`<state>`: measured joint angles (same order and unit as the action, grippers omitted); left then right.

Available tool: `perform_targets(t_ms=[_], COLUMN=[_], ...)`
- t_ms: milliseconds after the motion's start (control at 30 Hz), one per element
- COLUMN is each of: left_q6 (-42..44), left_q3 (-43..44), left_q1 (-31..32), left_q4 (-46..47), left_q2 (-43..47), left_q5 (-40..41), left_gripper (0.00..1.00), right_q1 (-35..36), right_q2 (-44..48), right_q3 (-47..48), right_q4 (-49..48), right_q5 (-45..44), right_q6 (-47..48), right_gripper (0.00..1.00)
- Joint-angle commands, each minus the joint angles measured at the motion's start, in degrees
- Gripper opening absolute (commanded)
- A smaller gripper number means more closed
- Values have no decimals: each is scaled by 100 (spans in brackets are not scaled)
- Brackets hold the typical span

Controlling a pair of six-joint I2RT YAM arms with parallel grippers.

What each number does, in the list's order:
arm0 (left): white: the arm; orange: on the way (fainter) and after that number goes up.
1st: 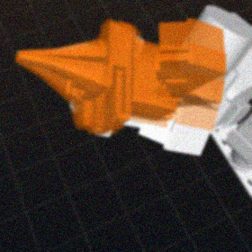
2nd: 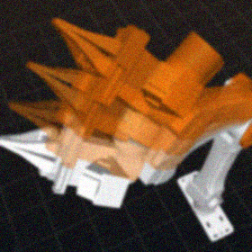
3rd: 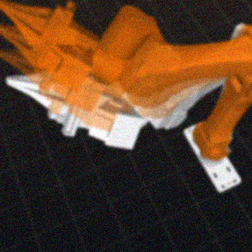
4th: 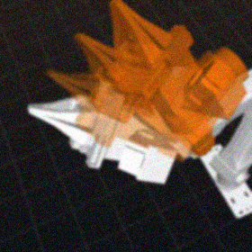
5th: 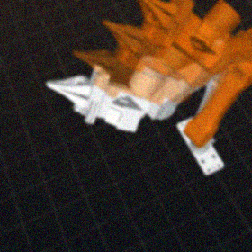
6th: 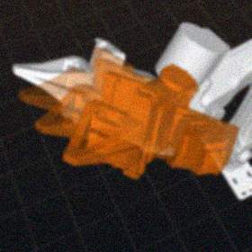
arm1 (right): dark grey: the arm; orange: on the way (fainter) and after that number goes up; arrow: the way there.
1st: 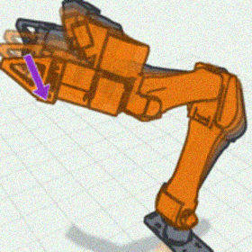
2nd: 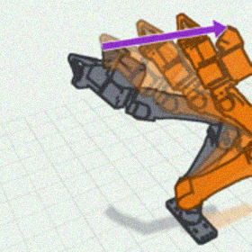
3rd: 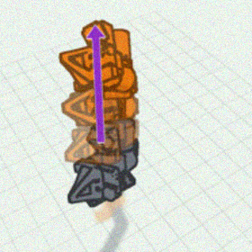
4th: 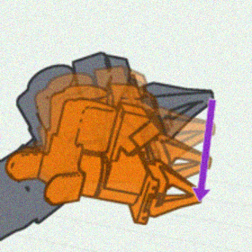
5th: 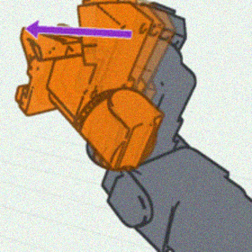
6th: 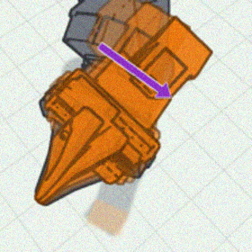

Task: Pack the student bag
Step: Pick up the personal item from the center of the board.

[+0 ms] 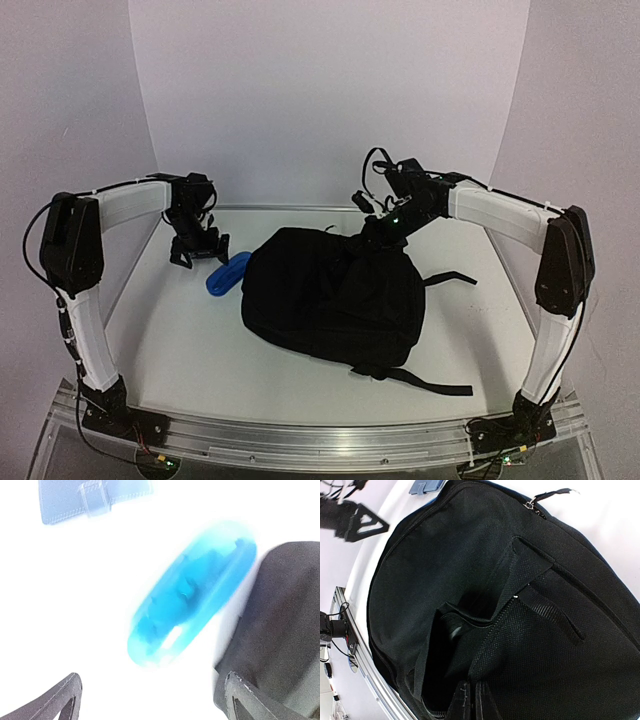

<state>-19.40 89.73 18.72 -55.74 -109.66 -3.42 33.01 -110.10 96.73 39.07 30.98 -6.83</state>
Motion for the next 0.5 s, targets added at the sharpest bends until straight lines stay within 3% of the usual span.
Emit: perform_targets(t_ms=[0,267,467], left_q6=[887,1183,1269], left_q3=[569,823,798], left_q1=[0,5,0], left_q4=[-226,91,319], left_q2=[-404,-1077,-1347], left_q5=[372,-595,-794], left_gripper=[100,100,99], right_q1=[-29,-31,-45], right_q2=[142,43,19], right_q3=[83,143,149], right_q4=[-10,-13,-9], right_q5=[120,52,31], right_q6=[40,2,-3], right_gripper=[0,0,0])
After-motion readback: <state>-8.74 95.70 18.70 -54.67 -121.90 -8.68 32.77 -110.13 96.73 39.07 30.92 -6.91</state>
